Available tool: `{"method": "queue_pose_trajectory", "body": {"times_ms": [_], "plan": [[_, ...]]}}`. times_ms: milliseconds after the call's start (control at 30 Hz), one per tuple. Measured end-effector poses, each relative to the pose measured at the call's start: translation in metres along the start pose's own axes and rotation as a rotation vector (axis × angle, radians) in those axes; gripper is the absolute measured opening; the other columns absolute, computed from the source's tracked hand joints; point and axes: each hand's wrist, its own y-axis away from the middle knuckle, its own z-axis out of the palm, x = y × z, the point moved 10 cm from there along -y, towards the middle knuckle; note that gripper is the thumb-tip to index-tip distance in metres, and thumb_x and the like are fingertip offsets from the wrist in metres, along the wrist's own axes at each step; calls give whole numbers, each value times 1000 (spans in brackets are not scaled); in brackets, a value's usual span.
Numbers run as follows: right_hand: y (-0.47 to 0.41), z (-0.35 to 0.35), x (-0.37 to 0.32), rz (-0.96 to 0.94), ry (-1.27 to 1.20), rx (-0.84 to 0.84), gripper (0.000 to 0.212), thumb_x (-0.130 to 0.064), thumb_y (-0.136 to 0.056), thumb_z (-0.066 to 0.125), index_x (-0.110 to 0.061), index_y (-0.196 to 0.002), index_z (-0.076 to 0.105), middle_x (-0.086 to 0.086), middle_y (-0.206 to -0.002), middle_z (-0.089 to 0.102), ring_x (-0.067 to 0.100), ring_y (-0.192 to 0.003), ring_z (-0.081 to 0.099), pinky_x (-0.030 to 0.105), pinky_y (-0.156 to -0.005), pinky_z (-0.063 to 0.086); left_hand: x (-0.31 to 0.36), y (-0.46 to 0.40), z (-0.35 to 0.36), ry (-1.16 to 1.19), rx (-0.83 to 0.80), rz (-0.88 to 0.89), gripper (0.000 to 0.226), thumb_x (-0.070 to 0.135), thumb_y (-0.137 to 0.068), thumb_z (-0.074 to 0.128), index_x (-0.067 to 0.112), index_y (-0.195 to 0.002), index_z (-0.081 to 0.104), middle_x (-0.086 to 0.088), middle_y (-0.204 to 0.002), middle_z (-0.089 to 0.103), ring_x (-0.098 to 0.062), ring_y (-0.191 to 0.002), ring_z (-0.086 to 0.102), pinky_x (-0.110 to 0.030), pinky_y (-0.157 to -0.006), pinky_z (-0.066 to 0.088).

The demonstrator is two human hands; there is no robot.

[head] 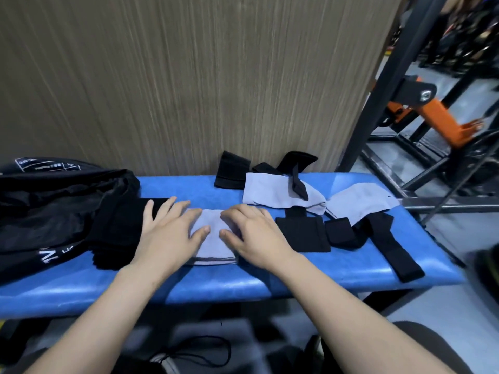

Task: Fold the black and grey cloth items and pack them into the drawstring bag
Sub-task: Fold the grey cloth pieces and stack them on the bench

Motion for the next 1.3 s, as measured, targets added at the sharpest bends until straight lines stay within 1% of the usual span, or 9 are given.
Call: {"method": "queue_pose_trajectory", "body": {"times_ms": [100, 267, 367, 533, 767, 900, 1100, 1200, 1300], "plan": [[4, -29, 23, 63, 29, 130, 30, -40, -95, 53, -23, -117, 63, -4, -112, 62, 21, -109, 58, 38, -93, 40, 9, -11, -24, 111, 217, 23, 45, 60, -89, 41, 34, -118, 65, 11, -124, 59, -16, -129, 43, -42, -117, 7], [24, -79, 86, 247, 105, 311, 15, -27, -92, 58, -20, -101, 67, -2, -97, 67, 24, -95, 62, 40, -86, 42, 42, -36, -28, 265, 271, 36, 21, 39, -93, 60, 34, -112, 64, 17, -107, 64, -15, -109, 54, -28, -104, 19], [43, -107, 129, 385, 195, 390, 11, -23, -88, 61, -19, -97, 66, 1, -94, 67, 29, -92, 61, 41, -83, 41, 65, -56, -16, 265, 256, 34, 23, 35, -90, 62, 33, -113, 64, 14, -104, 65, -17, -104, 57, -30, -101, 24], [58, -113, 187, 558, 318, 325, 28, -35, -88, 64, -20, -111, 65, 3, -108, 65, 30, -104, 56, 43, -87, 37, 88, -85, 10, 96, 189, -80, 34, 42, -89, 58, 37, -123, 58, 6, -110, 65, -21, -105, 57, -34, -99, 29], [47, -90, 202, 589, 416, 222, 39, -50, -82, 65, -21, -109, 67, 4, -105, 62, 30, -101, 51, 41, -85, 31, 105, -112, 55, 43, -39, -120, 45, 26, -89, 54, 44, -130, 53, -1, -115, 56, -22, -109, 52, -33, -97, 28], [45, -89, 202, 601, 418, 234, 26, -38, -88, 61, -19, -105, 68, 3, -101, 62, 30, -99, 51, 41, -84, 32, 107, -116, 61, 76, -18, -79, 46, 18, -88, 58, 39, -129, 55, -1, -117, 52, -21, -110, 49, -31, -99, 28], [49, -110, 195, 604, 222, 395, 16, -26, -91, 54, -20, -99, 66, 1, -95, 61, 28, -95, 52, 39, -82, 30, 112, -111, 37, 234, 133, -11, 25, 15, -88, 61, 27, -108, 69, 1, -107, 55, -20, -101, 55, -31, -98, 28], [58, -131, 192, 598, -9, 527, 13, -19, -92, 50, -21, -95, 62, -1, -95, 58, 24, -94, 52, 41, -86, 36, 112, -103, 9, 354, 259, 26, 13, 21, -88, 59, 24, -94, 70, 2, -96, 52, -20, -92, 53, -35, -92, 36], [71, -146, 196, 604, -304, 633, 18, -12, -91, 46, -25, -87, 59, -4, -92, 58, 18, -89, 55, 40, -83, 45, 110, -86, -25, 492, 411, 80, 8, 20, -89, 60, 23, -89, 67, 6, -104, 49, -13, -97, 43, -31, -90, 35]]}}
